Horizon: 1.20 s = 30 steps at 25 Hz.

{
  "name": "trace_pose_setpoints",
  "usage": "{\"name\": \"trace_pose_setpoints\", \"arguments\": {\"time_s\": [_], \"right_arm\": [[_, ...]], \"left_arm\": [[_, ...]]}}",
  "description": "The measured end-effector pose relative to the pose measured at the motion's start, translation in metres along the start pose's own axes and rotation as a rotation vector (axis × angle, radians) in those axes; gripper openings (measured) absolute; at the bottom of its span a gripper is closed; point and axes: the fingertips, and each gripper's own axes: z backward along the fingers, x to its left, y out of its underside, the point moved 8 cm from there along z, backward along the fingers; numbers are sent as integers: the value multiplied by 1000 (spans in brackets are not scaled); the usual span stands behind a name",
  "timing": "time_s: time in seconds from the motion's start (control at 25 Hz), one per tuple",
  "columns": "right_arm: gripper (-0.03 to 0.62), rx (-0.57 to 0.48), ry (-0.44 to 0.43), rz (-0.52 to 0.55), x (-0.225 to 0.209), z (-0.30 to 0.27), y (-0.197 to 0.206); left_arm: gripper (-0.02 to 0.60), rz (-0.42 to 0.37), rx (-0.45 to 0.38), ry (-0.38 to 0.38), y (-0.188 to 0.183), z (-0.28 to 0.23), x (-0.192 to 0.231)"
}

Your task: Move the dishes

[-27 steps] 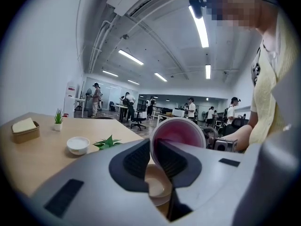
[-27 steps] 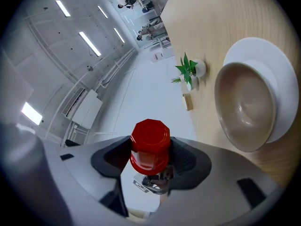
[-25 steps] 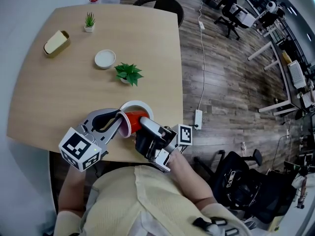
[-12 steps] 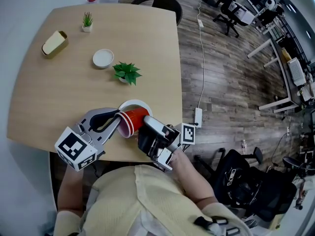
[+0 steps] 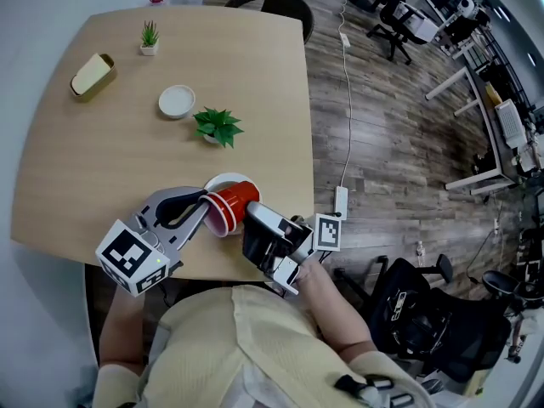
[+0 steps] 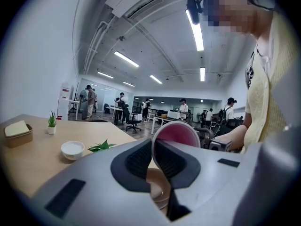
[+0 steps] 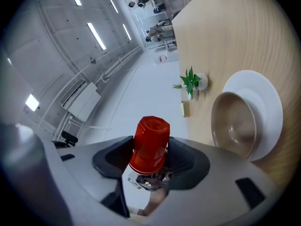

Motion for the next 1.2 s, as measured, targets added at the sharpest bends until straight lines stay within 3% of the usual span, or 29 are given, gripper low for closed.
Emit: {"name": "trace_pose_setpoints", "arguments": {"time_s": [0.48, 0.76, 0.96, 1.2], "right_arm": [[229, 37, 9, -18, -5, -5, 5], [227, 76, 3, -26, -6, -9, 11], [227, 75, 1, -36, -6, -10, 12], [230, 50, -3, -27, -5, -12, 11]], "left_arm": [[38, -73, -2, -96, 6, -1, 2], [58, -68, 23, -102, 11, -4, 2], [58, -20, 17, -81, 11, -3, 5], [48, 90, 19, 8, 8, 0, 15]]}}
